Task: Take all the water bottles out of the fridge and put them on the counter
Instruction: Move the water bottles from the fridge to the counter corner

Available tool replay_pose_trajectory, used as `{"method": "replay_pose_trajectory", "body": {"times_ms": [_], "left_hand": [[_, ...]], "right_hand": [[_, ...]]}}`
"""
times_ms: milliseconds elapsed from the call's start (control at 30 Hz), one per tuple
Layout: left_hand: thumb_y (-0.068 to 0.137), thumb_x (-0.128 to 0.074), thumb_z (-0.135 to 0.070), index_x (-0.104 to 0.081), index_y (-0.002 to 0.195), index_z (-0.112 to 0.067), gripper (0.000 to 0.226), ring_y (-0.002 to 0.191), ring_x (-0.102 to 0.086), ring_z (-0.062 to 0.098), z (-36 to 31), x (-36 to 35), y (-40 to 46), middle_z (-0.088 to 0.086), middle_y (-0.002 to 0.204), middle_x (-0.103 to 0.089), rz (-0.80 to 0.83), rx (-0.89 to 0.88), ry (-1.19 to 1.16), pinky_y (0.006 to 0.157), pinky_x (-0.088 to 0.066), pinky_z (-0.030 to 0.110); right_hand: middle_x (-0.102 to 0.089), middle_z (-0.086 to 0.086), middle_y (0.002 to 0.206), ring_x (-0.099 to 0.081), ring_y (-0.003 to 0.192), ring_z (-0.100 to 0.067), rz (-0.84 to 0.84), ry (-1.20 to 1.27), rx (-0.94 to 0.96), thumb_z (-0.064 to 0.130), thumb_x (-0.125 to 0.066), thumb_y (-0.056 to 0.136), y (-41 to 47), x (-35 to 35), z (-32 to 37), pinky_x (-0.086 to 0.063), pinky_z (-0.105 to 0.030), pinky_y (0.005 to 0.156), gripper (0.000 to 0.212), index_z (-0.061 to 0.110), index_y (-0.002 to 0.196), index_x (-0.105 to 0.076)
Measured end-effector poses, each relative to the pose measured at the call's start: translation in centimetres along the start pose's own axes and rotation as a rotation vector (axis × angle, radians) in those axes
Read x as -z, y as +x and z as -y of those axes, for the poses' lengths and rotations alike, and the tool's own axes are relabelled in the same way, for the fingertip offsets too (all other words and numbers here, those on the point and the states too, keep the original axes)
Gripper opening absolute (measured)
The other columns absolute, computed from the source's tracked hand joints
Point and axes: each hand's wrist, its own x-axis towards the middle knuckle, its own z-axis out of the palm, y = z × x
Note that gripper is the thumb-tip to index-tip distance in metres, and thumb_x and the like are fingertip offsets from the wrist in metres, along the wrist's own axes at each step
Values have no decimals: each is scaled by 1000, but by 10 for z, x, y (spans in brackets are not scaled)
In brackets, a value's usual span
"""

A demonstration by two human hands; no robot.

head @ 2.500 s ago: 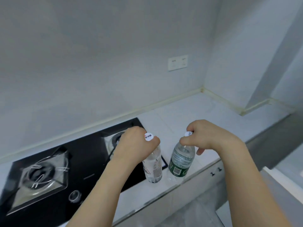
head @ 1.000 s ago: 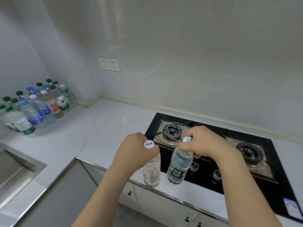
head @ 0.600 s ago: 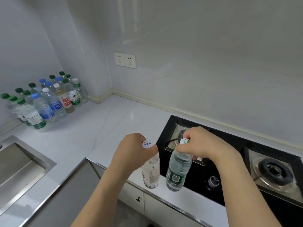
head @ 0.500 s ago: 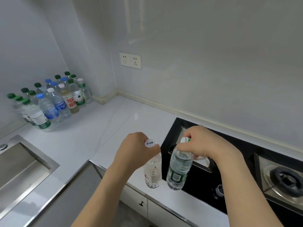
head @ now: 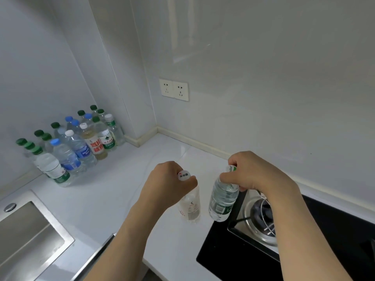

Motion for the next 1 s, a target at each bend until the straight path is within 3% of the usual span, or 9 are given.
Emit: {"method": "replay_pose_trajectory", "body": {"times_ms": [133, 333, 500, 633, 767, 1000], "left_hand": [[70, -62, -41, -60, 79, -2, 41, 49, -39, 13, 8, 3, 28, 3, 66, -53, -4, 21, -1, 47, -32, 25], [67, -58, -45, -58, 77, -3, 43, 51, -38, 12, 39, 4, 74, -1, 65, -48, 33, 15, 3, 48, -32, 26], [69, -61, -44, -60, 78, -3, 42, 49, -41, 12, 72, 22, 114, 13, 73, -61, 70, -6, 16, 47, -33, 25], [74, -60, -43, -57, 77, -2, 41, 47, -41, 15, 98, 48, 140, 4, 64, -54, 77, -17, 38, 46, -33, 27], [78, -57, -46, -57, 79, -8, 39, 65, -59, 23, 136, 76, 169, 2, 77, -59, 50, -31, 115, 53, -47, 35], [77, -59, -47, -59, 77, -14, 33, 67, -59, 17, 209, 118, 211, -3, 80, -57, 14, -4, 109, 60, -54, 37]], "right_hand": [[-46, -2, 61, -60, 51, -21, 20, -16, -12, 35, -66, 72, 28, 0, 5, -34, -26, 54, 33, 17, 64, -40], [-46, -2, 63, -66, 55, -23, 46, -32, -46, 34, -66, 73, 75, -15, 28, -33, -28, 55, 34, 17, 65, -38], [-43, -3, 65, -59, 53, -21, 32, -3, -56, 32, -67, 71, 117, -36, 60, -31, -28, 55, 34, 17, 66, -37], [-42, -2, 64, -58, 51, -20, 31, 2, -62, 29, -67, 70, 145, -48, 94, -30, -26, 53, 34, 17, 65, -35], [-44, -3, 66, -59, 52, -21, 58, 5, -44, 30, -66, 69, 182, -67, 138, -31, -28, 55, 32, 17, 65, -36], [-44, 1, 67, -72, 64, -24, 106, -15, 23, 33, -65, 73, 247, -109, 214, -30, -26, 51, 34, 18, 66, -35]]}}
